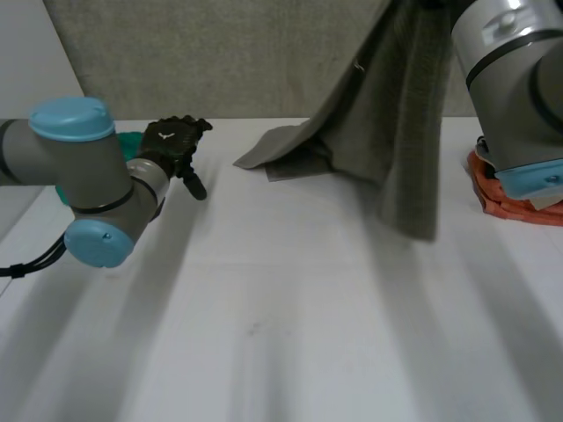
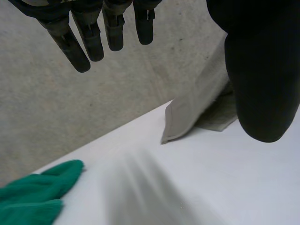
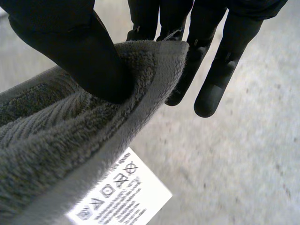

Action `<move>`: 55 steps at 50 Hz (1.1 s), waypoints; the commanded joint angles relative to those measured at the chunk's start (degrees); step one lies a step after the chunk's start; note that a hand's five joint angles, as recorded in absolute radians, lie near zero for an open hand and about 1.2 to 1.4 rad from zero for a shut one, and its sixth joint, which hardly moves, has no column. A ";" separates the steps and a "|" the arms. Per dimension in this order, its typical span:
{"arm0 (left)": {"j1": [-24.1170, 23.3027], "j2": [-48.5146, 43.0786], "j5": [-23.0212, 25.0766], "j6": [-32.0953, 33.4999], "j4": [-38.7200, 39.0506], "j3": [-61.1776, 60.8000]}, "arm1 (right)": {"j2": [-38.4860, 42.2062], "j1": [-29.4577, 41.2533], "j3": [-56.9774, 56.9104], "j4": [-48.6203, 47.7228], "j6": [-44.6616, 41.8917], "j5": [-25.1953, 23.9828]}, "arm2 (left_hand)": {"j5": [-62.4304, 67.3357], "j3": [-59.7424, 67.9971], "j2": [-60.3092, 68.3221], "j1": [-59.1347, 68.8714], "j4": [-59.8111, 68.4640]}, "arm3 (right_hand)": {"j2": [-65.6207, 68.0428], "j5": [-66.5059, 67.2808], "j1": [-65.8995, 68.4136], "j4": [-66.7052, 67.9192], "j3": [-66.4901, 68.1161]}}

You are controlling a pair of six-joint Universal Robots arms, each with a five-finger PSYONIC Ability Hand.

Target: Fold the laundry.

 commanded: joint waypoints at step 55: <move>8.76 31.06 8.87 2.13 -2.91 -10.49 | -17.40 -11.86 7.31 18.52 1.14 -4.23 | 67.22 68.05 68.04 68.97 68.44 | 12.76 11.22 14.84 11.28 11.91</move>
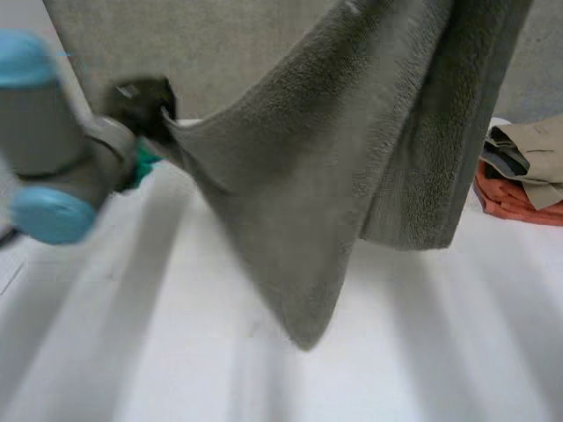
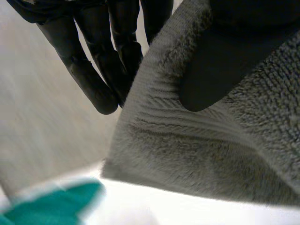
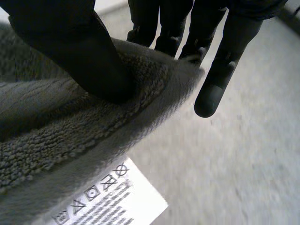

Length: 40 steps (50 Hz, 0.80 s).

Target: Fold the laundry.

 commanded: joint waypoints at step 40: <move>7.91 -7.48 0.22 14.99 18.04 33.81 | 42.58 -9.22 -24.62 -38.69 5.53 8.99 | 13.81 12.17 11.59 13.25 11.60 | 12.76 11.22 14.84 11.28 11.91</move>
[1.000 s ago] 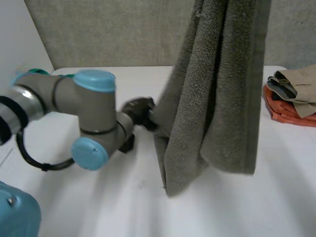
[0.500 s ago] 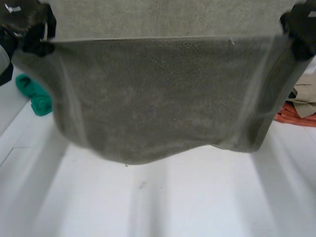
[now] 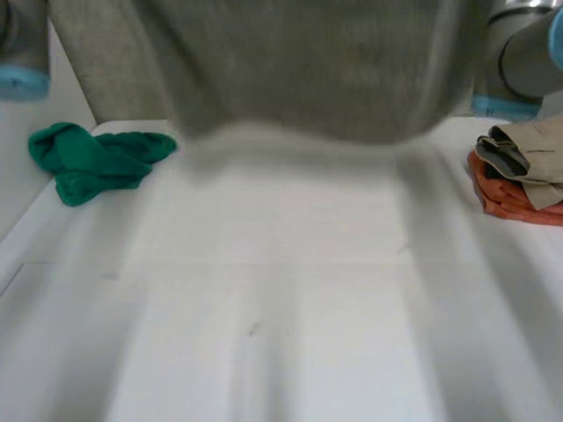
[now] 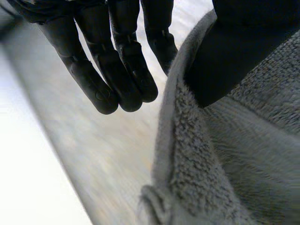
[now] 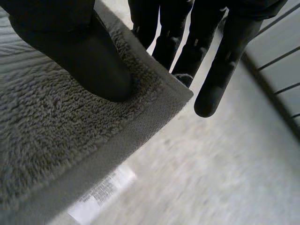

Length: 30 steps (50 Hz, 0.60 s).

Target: Fold the laundry.

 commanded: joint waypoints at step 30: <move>7.28 16.06 7.84 21.20 -9.63 -70.18 | -15.58 -4.90 54.95 38.83 -7.23 -7.43 | 13.81 11.83 11.32 13.25 11.31 | 12.76 11.21 14.84 11.26 11.91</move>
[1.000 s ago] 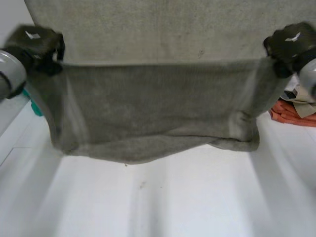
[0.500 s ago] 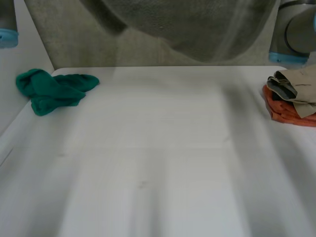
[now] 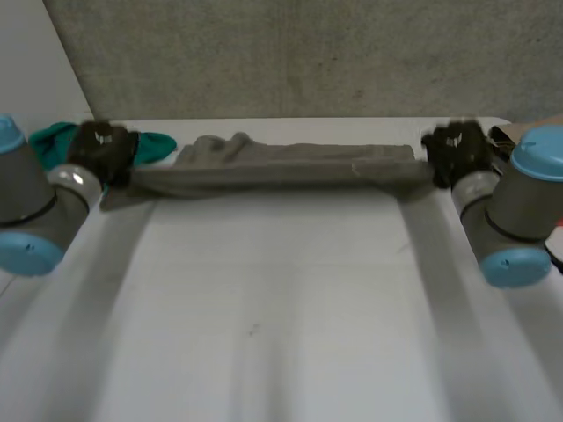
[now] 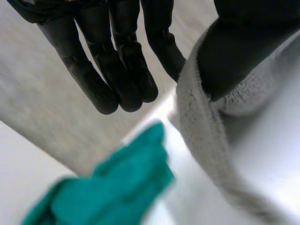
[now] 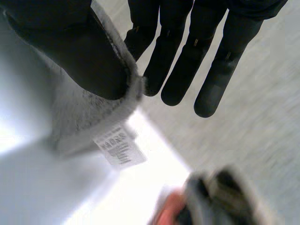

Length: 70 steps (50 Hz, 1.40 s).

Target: Fold the laundry.

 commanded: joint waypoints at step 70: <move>-4.62 -2.90 -1.30 4.31 2.71 2.10 | -0.26 -3.07 -1.32 1.68 -1.95 -0.18 | 13.81 11.83 11.32 13.25 11.31 | 12.76 11.19 14.84 11.26 11.91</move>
